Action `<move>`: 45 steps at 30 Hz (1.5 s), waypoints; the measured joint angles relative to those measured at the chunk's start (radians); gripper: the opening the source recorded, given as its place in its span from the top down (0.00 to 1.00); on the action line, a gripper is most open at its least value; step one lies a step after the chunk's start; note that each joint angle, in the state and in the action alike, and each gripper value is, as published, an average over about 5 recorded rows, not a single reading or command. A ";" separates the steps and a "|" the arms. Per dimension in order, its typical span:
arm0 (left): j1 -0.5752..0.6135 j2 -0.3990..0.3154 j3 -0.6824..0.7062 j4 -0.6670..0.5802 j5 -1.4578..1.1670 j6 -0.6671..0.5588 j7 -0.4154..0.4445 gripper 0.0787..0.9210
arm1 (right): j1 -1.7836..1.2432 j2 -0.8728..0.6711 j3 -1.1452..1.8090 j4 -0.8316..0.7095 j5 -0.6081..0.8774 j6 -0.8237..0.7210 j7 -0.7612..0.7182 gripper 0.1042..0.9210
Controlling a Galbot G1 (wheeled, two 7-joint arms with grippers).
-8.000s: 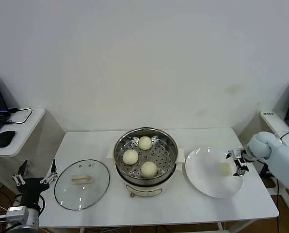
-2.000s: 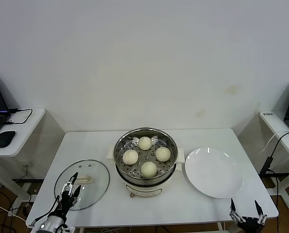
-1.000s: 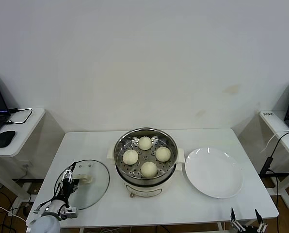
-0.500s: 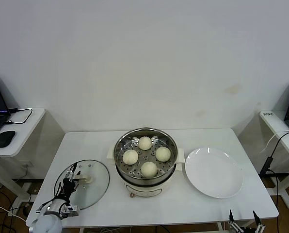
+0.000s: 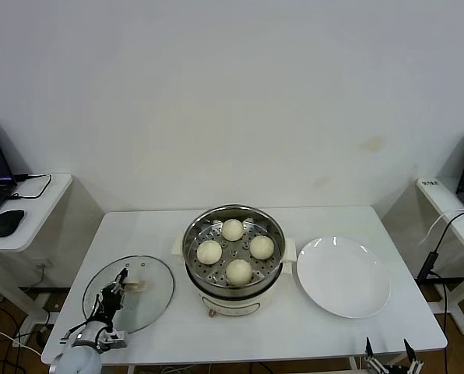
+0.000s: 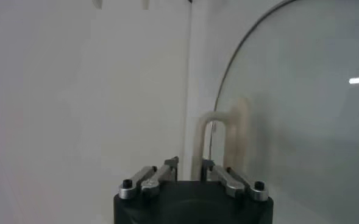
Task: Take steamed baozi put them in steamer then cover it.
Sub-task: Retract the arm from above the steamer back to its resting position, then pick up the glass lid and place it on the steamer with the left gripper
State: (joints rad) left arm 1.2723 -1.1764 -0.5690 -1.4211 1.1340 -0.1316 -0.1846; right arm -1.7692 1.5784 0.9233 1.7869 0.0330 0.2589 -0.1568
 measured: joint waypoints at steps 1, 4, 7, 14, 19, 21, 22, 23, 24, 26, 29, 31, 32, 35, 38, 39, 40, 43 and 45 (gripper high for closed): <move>0.003 0.000 -0.002 -0.002 -0.001 -0.002 -0.005 0.92 | 0.000 0.000 -0.001 0.001 -0.001 0.000 0.000 0.12; 0.012 0.001 -0.010 -0.014 -0.001 -0.003 -0.020 0.92 | -0.001 0.000 -0.005 0.005 -0.005 0.000 0.000 0.12; 0.025 0.005 -0.022 -0.037 -0.002 0.002 -0.028 0.92 | -0.002 0.000 -0.009 0.010 -0.009 0.000 -0.001 0.12; 0.072 0.032 -0.069 -0.144 -0.026 0.041 -0.012 0.92 | -0.008 -0.001 -0.021 0.023 -0.023 0.000 -0.002 0.12; 0.098 0.064 -0.110 -0.259 -0.052 0.097 0.037 0.92 | -0.015 -0.002 -0.033 0.035 -0.035 0.003 -0.002 0.12; 0.102 0.079 -0.120 -0.306 -0.063 0.124 0.061 0.92 | -0.019 -0.002 -0.039 0.041 -0.040 0.006 -0.001 0.12; 0.103 0.087 -0.123 -0.330 -0.069 0.138 0.074 0.92 | -0.021 -0.003 -0.041 0.044 -0.043 0.007 -0.001 0.12; 0.103 0.095 -0.125 -0.353 -0.075 0.153 0.088 0.92 | -0.023 -0.003 -0.044 0.047 -0.046 0.009 0.000 0.12; 0.103 0.104 -0.126 -0.376 -0.081 0.169 0.101 0.92 | -0.025 -0.004 -0.047 0.051 -0.049 0.011 0.001 0.12; 0.101 0.121 -0.125 -0.422 -0.094 0.202 0.128 0.92 | -0.028 -0.004 -0.052 0.057 -0.056 0.014 0.003 0.12; 0.093 0.148 -0.111 -0.484 -0.120 0.252 0.160 0.92 | -0.027 -0.004 -0.060 0.063 -0.069 0.021 0.007 0.12; 0.082 0.165 -0.090 -0.517 -0.139 0.284 0.171 0.92 | -0.025 -0.003 -0.065 0.064 -0.080 0.025 0.010 0.12; 0.075 0.173 -0.075 -0.531 -0.149 0.300 0.175 0.92 | -0.023 -0.003 -0.067 0.064 -0.085 0.027 0.012 0.12; 0.046 0.191 -0.019 -0.560 -0.169 0.346 0.186 0.92 | -0.017 -0.001 -0.073 0.062 -0.107 0.033 0.019 0.12; 0.009 0.204 0.053 -0.577 -0.177 0.390 0.201 0.92 | -0.009 -0.001 -0.079 0.059 -0.131 0.037 0.029 0.12; -0.006 0.206 0.080 -0.581 -0.176 0.404 0.207 0.92 | -0.007 -0.001 -0.080 0.057 -0.139 0.037 0.033 0.12; -0.020 0.206 0.106 -0.584 -0.174 0.418 0.213 0.92 | -0.004 -0.001 -0.082 0.055 -0.147 0.037 0.036 0.12; -0.069 0.202 0.187 -0.589 -0.155 0.462 0.237 0.92 | 0.004 -0.001 -0.084 0.050 -0.168 0.038 0.047 0.12; -0.104 0.194 0.239 -0.592 -0.136 0.491 0.257 0.92 | 0.009 -0.001 -0.087 0.048 -0.182 0.036 0.055 0.12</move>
State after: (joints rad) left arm 1.1686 -0.9824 -0.3295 -2.0134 0.9982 0.3590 0.0728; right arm -1.7602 1.5775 0.8368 1.8349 -0.1494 0.2951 -0.1016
